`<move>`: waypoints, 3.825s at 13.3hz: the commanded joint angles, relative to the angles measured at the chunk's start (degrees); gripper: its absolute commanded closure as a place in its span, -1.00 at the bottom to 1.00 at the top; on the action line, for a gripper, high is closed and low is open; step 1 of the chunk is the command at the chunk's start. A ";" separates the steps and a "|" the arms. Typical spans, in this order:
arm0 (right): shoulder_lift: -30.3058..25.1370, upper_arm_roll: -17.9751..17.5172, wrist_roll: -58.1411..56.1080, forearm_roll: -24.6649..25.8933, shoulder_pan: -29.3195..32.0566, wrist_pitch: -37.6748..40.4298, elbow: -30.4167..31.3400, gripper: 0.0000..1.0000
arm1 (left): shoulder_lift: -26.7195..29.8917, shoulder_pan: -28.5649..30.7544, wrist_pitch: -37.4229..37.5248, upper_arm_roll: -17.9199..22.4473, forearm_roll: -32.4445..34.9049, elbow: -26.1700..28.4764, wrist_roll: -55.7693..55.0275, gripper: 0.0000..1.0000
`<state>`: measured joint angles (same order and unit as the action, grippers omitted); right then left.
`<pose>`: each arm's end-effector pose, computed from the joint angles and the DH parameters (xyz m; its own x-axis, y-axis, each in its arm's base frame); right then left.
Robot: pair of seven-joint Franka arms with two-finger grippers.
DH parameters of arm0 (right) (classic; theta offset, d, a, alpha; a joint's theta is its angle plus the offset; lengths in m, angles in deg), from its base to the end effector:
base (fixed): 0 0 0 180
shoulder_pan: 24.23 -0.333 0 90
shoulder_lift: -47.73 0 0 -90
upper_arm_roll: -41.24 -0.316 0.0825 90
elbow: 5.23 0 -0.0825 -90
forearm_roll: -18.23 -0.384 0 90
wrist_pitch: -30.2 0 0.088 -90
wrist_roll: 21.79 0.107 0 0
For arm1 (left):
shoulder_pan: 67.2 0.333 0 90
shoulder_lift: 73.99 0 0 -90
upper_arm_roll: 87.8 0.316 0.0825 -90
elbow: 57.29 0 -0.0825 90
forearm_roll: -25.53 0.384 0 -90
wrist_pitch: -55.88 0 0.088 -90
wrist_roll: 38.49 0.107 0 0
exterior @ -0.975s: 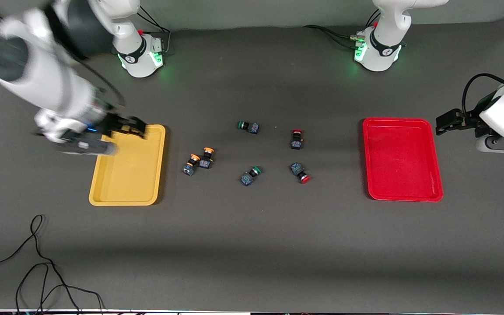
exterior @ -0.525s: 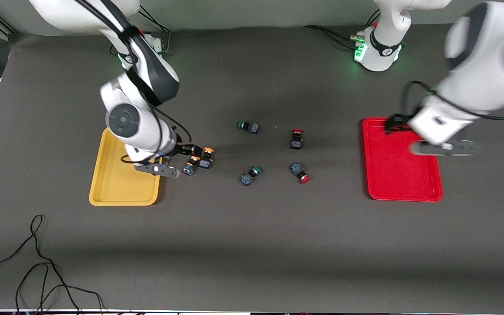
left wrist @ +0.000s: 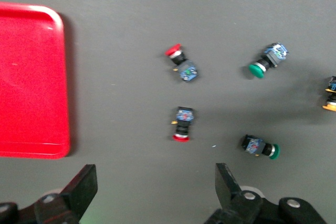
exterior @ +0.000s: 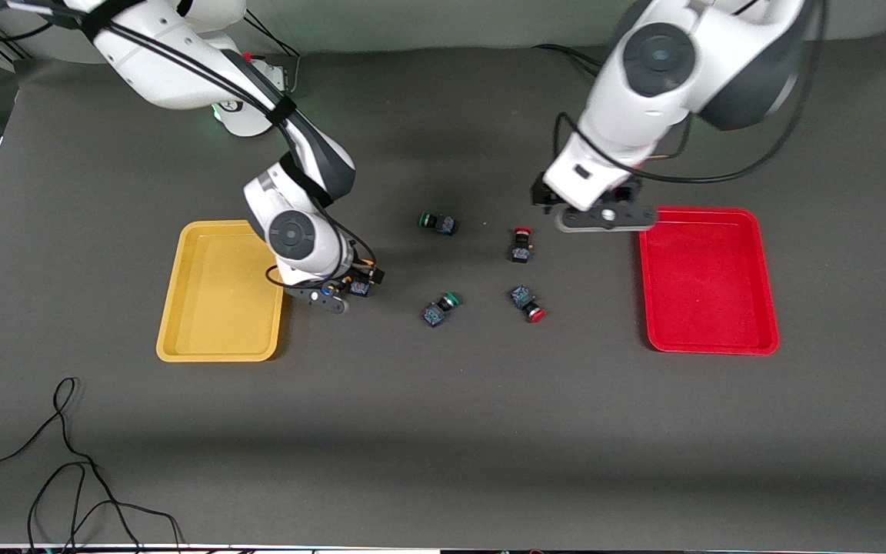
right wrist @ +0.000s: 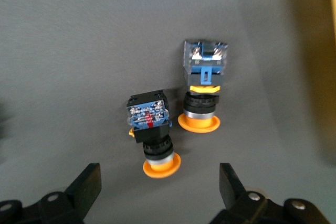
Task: Place red and yellow buttons in trays
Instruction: 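Grasp the red button with the left gripper while the right gripper lowers, then carry the red button to the red tray while the right gripper grasps, then lower the red button into the red tray and open the left gripper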
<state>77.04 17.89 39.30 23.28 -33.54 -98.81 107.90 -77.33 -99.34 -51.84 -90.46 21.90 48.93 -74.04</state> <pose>0.5021 0.3138 0.2125 0.8706 -0.4449 -0.2102 -0.4348 -0.8955 0.0947 0.4695 -0.3316 0.4833 0.9975 0.0323 -0.0628 0.0344 -0.9989 0.0317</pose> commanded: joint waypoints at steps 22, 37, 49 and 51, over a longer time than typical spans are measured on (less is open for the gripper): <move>-7.67 -2.85 4.93 1.11 -0.89 13.59 -3.70 0.07 | -18.73 -7.42 -33.64 1.78 1.60 15.61 -5.85 0.57; 1.45 -2.85 -1.23 2.07 1.14 -9.58 4.65 -0.99 | -3.59 29.32 -14.48 1.96 6.34 15.56 27.01 0.53; -2.30 -2.67 -0.97 5.32 1.40 -4.09 4.65 0.69 | -10.46 29.94 -19.52 1.78 6.79 14.66 29.13 -1.00; -6.52 -2.76 -1.75 4.88 1.57 0.85 4.30 0.70 | -9.14 29.51 -9.84 1.52 6.09 7.63 28.61 -1.00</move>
<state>76.21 15.32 38.19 27.47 -32.17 -102.79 111.79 -88.43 -69.34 -70.18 -88.85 28.12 62.45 -45.99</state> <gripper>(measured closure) 0.608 0.000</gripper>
